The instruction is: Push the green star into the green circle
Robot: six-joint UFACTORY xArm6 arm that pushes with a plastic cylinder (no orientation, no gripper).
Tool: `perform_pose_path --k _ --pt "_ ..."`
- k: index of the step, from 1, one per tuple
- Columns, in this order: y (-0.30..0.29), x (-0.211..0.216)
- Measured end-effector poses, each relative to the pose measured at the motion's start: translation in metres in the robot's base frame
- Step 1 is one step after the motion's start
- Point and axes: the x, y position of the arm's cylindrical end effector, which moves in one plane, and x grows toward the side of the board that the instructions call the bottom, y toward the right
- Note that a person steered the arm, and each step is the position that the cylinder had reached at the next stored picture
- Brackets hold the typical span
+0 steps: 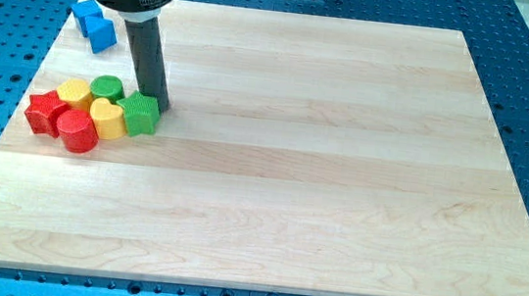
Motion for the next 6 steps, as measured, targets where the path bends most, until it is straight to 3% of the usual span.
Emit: perform_pose_path --k 3,6 --pt "0.066 0.019" --pt "0.032 0.025"
